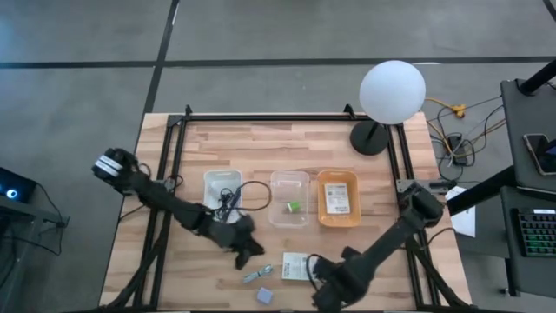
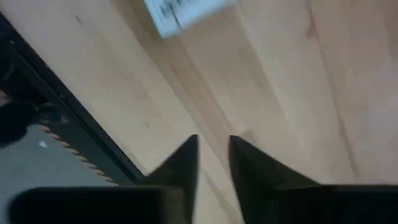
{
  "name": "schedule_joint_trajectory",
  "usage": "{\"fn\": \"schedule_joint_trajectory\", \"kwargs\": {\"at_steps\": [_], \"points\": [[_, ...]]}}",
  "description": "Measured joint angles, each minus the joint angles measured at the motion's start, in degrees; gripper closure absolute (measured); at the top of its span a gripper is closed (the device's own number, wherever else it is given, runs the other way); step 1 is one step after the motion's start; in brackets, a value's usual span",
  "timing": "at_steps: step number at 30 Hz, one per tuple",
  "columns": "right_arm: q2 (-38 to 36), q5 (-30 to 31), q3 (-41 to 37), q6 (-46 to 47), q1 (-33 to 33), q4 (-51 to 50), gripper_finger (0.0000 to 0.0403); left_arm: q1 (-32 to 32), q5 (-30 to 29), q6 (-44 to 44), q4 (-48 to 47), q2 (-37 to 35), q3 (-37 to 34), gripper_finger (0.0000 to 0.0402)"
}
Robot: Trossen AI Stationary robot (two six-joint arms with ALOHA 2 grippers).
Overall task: Pick and place items into bin
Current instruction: Put the card reader box into the yellow bin
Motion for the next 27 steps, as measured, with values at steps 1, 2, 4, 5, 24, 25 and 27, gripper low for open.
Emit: {"fn": "schedule_joint_trajectory", "kwargs": {"at_steps": [1, 2, 4, 5, 24, 25, 27], "points": [[-1.1, 0.0, -1.9, 2.2, 0.6, 1.3, 0.0342, 0.9, 1.0, 0.2, 0.1, 1.8, 1.8, 0.0367], [-2.5, -0.1, -4.1, 4.3, 1.1, 3.9, 0.0362, 1.7, 2.3, 0.5, -0.2, 3.6, 3.7, 0.0371], [-5.7, 0.4, -9.1, 7.5, 1.9, 13.4, 0.0385, 3.0, 4.1, 1.4, -0.1, 8.6, 8.7, 0.0383], [-7.2, 1.5, -11.7, 8.9, 2.3, 19.4, 0.0388, 3.4, 4.6, 1.5, -0.1, 11.0, 11.1, 0.0389], [-6.9, 14.2, -26.1, -1.2, 2.9, 44.1, 0.0394, 7.0, 0.7, 10.9, -30.4, 29.0, 39.4, 0.0401], [-6.5, 14.3, -26.1, -1.6, 2.7, 44.7, 0.0394, 6.6, 0.6, 10.3, -31.1, 28.7, 39.3, 0.0401], [-6.2, 14.4, -25.7, -2.1, 2.8, 44.8, 0.0394, 5.6, 0.4, 10.1, -31.8, 28.4, 39.2, 0.0401]]}}
